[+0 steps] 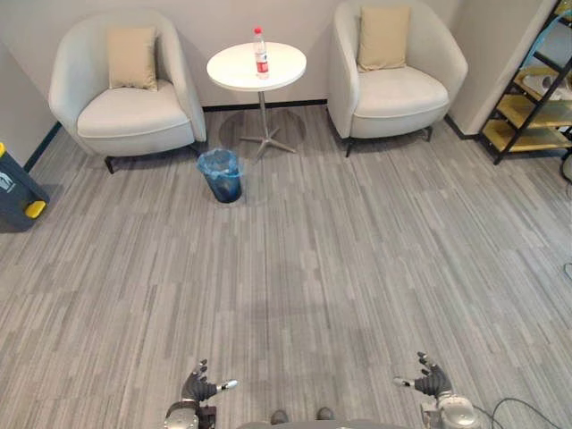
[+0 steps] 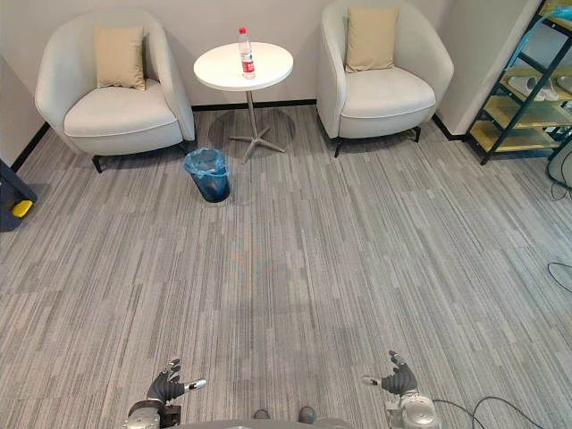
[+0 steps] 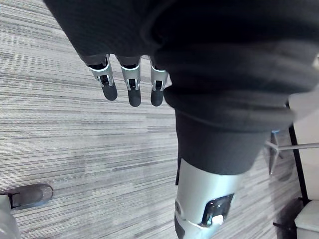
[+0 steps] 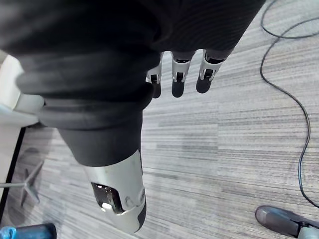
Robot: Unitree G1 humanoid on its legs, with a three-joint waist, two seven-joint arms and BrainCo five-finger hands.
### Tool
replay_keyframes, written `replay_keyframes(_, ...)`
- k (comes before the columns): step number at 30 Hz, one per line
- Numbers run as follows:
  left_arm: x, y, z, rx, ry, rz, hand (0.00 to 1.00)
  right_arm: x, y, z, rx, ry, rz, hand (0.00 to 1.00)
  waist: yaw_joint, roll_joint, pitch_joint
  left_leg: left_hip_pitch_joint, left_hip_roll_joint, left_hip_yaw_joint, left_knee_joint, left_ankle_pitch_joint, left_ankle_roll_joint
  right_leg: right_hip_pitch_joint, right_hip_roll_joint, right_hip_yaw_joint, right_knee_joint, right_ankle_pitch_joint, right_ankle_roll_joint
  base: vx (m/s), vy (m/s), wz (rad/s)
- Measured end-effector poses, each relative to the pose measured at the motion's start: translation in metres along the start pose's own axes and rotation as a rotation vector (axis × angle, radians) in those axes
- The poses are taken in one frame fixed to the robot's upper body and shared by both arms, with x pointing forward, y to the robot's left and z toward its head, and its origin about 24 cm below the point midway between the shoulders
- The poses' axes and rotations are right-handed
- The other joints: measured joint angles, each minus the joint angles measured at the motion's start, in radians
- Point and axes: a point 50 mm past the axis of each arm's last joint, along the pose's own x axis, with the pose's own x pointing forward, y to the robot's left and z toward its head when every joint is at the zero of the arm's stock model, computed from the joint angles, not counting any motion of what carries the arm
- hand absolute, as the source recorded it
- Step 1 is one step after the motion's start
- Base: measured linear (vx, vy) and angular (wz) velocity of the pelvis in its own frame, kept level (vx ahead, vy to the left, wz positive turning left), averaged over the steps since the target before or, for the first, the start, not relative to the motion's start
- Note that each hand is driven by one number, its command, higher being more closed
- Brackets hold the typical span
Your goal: Gather rubbish on tea table into small bin, then transfer packed bag to large trash can.
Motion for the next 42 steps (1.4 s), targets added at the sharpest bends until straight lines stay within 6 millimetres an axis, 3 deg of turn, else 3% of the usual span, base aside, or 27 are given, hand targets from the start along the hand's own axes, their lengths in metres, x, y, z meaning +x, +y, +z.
replay_keyframes(22, 0.0, 0.005, 0.005, 0.005, -0.023, -0.008, 0.0, 0.0, -0.015, -0.002, -0.005, 0.008, -0.037, 0.0, -0.001, 0.003, -0.002, -0.005, 0.004, -0.001, 0.001, 0.0, 0.001, -0.007, 0.003, -0.004, -0.004, 0.0, -0.001, 0.0, 0.0, 0.0)
replay_keyframes(27, 0.001, 0.005, 0.01, -0.012, -0.044, -0.002, 0.0, 0.006, -0.018, 0.012, 0.044, -0.022, -0.069, 0.0, 0.003, 0.008, 0.007, -0.092, 0.008, 0.003, 0.106, -0.053, 0.02, -0.046, 0.003, -0.003, 0.009, -0.009, 0.012, 0.01, 0.01, -0.03)
replay_keyframes(30, 0.002, 0.005, 0.018, -0.035, -0.076, 0.001, 0.0, 0.011, -0.019, 0.023, 0.085, -0.039, -0.083, 0.0, 0.015, 0.019, 0.021, -0.145, 0.014, 0.02, 0.216, -0.142, 0.031, -0.143, -0.01, -0.006, 0.202, -0.135, 0.054, 0.01, 0.038, -0.14)
replay_keyframes(31, 0.002, 0.005, 0.023, -0.037, -0.098, 0.0, 0.0, 0.012, -0.015, 0.024, 0.094, -0.04, -0.079, 0.0, 0.023, 0.014, 0.03, -0.161, 0.003, 0.025, 0.272, -0.189, 0.046, -0.205, -0.037, -0.015, 0.366, -0.224, 0.13, 0.03, 0.041, -0.02)
replay_keyframes(32, 0.003, 0.005, 0.025, -0.043, -0.105, 0.001, 0.0, 0.012, -0.013, 0.024, 0.098, -0.04, -0.075, 0.0, 0.021, 0.011, 0.035, -0.164, -0.002, 0.021, 0.289, -0.206, 0.052, -0.234, -0.05, -0.027, 0.439, -0.238, 0.149, 0.09, 0.048, 0.01)
replay_keyframes(34, 0.004, 0.006, 0.03, -0.045, -0.116, 0.007, 0.0, 0.013, -0.005, 0.027, 0.108, -0.045, -0.053, 0.0, 0.023, 0.008, 0.059, -0.155, -0.009, 0.01, 0.333, -0.247, 0.074, -0.352, -0.088, -0.065, 0.704, -0.244, 0.14, 0.21, 0.025, 0.13)
replay_keyframes(35, 0.004, 0.008, 0.029, -0.046, -0.114, 0.016, 0.0, 0.014, 0.0, 0.027, 0.119, -0.044, -0.041, 0.0, 0.017, 0.001, 0.072, -0.128, -0.011, 0.006, 0.336, -0.264, 0.085, -0.396, -0.113, -0.08, 0.784, -0.268, 0.115, 0.33, 0.001, 0.18)
replay_keyframes(36, 0.004, 0.009, 0.03, -0.058, -0.114, 0.025, 0.0, 0.015, 0.001, 0.03, 0.124, -0.052, -0.04, 0.0, 0.016, 0.001, 0.084, -0.097, -0.008, -0.003, 0.328, -0.282, 0.083, -0.426, -0.134, -0.108, 0.776, -0.282, 0.116, 0.32, -0.013, 0.12)
replay_keyframes(38, 0.005, 0.01, 0.033, -0.073, -0.123, 0.033, 0.0, 0.018, -0.001, 0.038, 0.136, -0.072, -0.045, 0.0, -0.002, 0.012, 0.097, -0.058, 0.021, -0.023, 0.31, -0.303, 0.071, -0.467, -0.136, -0.142, 0.662, -0.277, 0.116, 0.41, -0.051, 0.26)
replay_keyframes(40, 0.009, 0.009, 0.043, -0.095, -0.15, 0.039, 0.0, 0.02, -0.005, 0.045, 0.131, -0.092, -0.052, 0.0, -0.019, 0.023, 0.122, 0.0, 0.059, -0.055, 0.264, -0.312, 0.048, -0.507, -0.122, -0.148, 0.496, -0.208, 0.123, 0.51, -0.107, 0.46)
replay_keyframes(42, 0.012, 0.006, 0.054, -0.103, -0.177, 0.033, 0.0, 0.02, -0.012, 0.047, 0.119, -0.098, -0.07, 0.0, -0.044, 0.024, 0.128, 0.088, 0.095, -0.107, 0.167, -0.305, 0.021, -0.539, -0.12, -0.126, 0.317, 0.013, 0.127, 0.63, -0.194, 0.73)
